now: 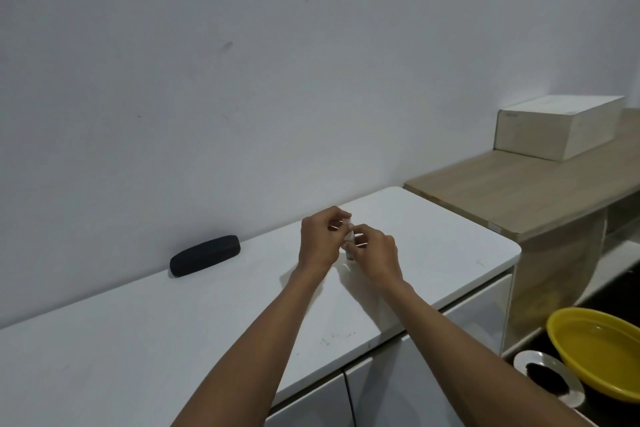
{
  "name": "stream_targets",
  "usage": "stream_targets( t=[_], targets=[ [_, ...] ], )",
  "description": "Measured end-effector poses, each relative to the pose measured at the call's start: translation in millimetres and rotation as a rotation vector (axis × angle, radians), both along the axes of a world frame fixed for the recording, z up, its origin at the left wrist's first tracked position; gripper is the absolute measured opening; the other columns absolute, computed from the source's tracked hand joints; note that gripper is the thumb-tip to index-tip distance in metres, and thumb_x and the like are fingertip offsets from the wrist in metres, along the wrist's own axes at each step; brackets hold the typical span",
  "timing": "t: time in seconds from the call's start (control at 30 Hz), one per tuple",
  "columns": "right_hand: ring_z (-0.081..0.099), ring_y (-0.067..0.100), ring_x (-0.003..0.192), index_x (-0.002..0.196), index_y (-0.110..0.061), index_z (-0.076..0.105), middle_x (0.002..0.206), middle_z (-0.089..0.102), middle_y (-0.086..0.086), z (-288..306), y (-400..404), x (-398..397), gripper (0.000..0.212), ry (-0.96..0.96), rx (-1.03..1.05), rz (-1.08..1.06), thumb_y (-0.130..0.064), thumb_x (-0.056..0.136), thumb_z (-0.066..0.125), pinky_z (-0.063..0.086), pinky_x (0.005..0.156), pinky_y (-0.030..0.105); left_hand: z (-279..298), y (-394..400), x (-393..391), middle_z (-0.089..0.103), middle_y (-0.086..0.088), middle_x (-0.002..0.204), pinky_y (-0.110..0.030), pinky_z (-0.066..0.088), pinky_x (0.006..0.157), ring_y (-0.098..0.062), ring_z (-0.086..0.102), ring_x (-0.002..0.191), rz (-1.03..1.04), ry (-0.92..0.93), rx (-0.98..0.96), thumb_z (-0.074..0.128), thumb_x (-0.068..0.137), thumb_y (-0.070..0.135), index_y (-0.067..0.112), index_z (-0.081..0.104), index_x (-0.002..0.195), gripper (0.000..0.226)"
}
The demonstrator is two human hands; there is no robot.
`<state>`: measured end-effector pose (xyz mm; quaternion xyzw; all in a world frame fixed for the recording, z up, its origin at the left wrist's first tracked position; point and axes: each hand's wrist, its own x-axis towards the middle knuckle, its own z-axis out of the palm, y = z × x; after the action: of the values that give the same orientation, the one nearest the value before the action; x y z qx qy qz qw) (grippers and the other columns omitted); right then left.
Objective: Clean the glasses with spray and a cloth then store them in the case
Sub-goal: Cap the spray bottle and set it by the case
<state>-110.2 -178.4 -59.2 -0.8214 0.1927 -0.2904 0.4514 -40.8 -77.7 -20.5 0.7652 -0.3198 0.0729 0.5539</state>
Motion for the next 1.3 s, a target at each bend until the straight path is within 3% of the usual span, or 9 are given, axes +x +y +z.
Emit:
stream_targets(
  t=[0.13, 0.23, 0.43, 0.63, 0.77, 0.87, 1.0, 1.13, 1.3],
  targets=[
    [0.077, 0.020, 0.088, 0.111, -0.020, 0.076, 0.096, 0.081, 0.003, -1, 1, 1, 0.019, -0.012, -0.004, -0.006, -0.026, 0.093, 0.074, 0.057, 0.089, 0.039, -3, -2, -1, 0.072, 0.005, 0.083, -0.024, 0.058, 0.068, -0.006, 0.070, 0.076, 0.003, -0.018, -0.009, 0.070, 0.086, 0.002, 0.019, 0.072, 0.090, 0.018],
    [0.077, 0.019, 0.086, 0.106, -0.019, 0.076, 0.091, 0.081, 0.002, -2, 0, 0, 0.017, -0.015, 0.003, -0.001, -0.032, 0.095, 0.073, 0.059, 0.086, 0.038, -1, 4, -5, 0.072, 0.001, 0.092, -0.027, 0.060, 0.072, -0.009, 0.071, 0.079, -0.016, -0.001, 0.022, 0.071, 0.090, 0.014, 0.026, 0.062, 0.114, 0.028],
    [0.071, 0.016, 0.080, 0.100, -0.016, 0.075, 0.077, 0.073, -0.005, 10, 2, 6, 0.013, 0.051, -0.045, 0.016, -0.026, 0.091, 0.076, 0.055, 0.081, 0.034, -32, 71, 9, 0.068, -0.001, 0.118, -0.037, 0.055, 0.092, -0.018, 0.065, 0.105, 0.249, 0.040, 0.248, 0.074, 0.087, 0.047, 0.028, 0.054, 0.130, 0.051],
    [0.072, 0.015, 0.080, 0.100, -0.018, 0.075, 0.074, 0.072, -0.008, 21, 44, 35, 0.011, 0.045, -0.022, 0.107, -0.022, 0.089, 0.075, 0.056, 0.080, 0.035, -47, 171, 29, 0.057, -0.013, 0.143, -0.043, 0.038, 0.114, -0.029, 0.044, 0.141, 0.555, -0.035, 0.660, 0.049, 0.099, 0.059, 0.009, 0.049, 0.145, 0.067],
    [0.072, 0.016, 0.082, 0.097, -0.019, 0.074, 0.069, 0.071, -0.011, 20, 81, 62, 0.009, 0.060, -0.020, 0.188, -0.021, 0.089, 0.074, 0.049, 0.069, 0.028, -61, 210, 48, 0.052, -0.011, 0.147, -0.045, 0.031, 0.116, -0.030, 0.038, 0.143, 0.612, -0.041, 0.849, 0.038, 0.095, 0.072, 0.007, 0.049, 0.141, 0.081],
    [0.072, 0.018, 0.085, 0.101, -0.017, 0.075, 0.073, 0.072, -0.008, 17, 107, 83, 0.014, 0.058, 0.007, 0.212, -0.023, 0.090, 0.074, 0.046, 0.066, 0.021, -69, 217, 54, 0.037, -0.014, 0.159, -0.048, 0.021, 0.122, -0.030, 0.028, 0.149, 0.592, -0.011, 0.926, 0.027, 0.093, 0.077, 0.006, 0.040, 0.149, 0.092],
    [0.071, 0.021, 0.087, 0.110, -0.014, 0.074, 0.084, 0.073, -0.002, 12, 131, 113, 0.022, 0.040, 0.023, 0.222, -0.025, 0.092, 0.073, 0.053, 0.078, 0.032, -73, 215, 61, 0.014, -0.014, 0.170, -0.051, 0.007, 0.127, -0.028, 0.010, 0.158, 0.569, 0.031, 0.971, 0.022, 0.091, 0.080, 0.007, 0.020, 0.160, 0.101],
    [0.065, 0.009, 0.073, 0.114, -0.012, 0.073, 0.089, 0.071, -0.001, 8, 140, 143, 0.022, 0.037, 0.005, 0.229, -0.023, 0.095, 0.070, 0.047, 0.073, 0.026, -74, 215, 64, 0.012, -0.014, 0.170, -0.051, 0.006, 0.127, -0.028, 0.008, 0.158, 0.566, 0.036, 0.974, 0.024, 0.091, 0.080, 0.007, 0.018, 0.161, 0.101],
    [0.065, 0.018, 0.087, 0.118, -0.011, 0.072, 0.102, 0.075, 0.005, 5, 136, 177, 0.025, 0.019, 0.000, 0.215, -0.025, 0.097, 0.070, 0.047, 0.081, 0.029, -72, 213, 66, 0.012, -0.014, 0.171, -0.051, 0.005, 0.127, -0.027, 0.006, 0.159, 0.573, 0.051, 0.976, 0.025, 0.091, 0.079, 0.007, 0.016, 0.161, 0.101]
  ],
)
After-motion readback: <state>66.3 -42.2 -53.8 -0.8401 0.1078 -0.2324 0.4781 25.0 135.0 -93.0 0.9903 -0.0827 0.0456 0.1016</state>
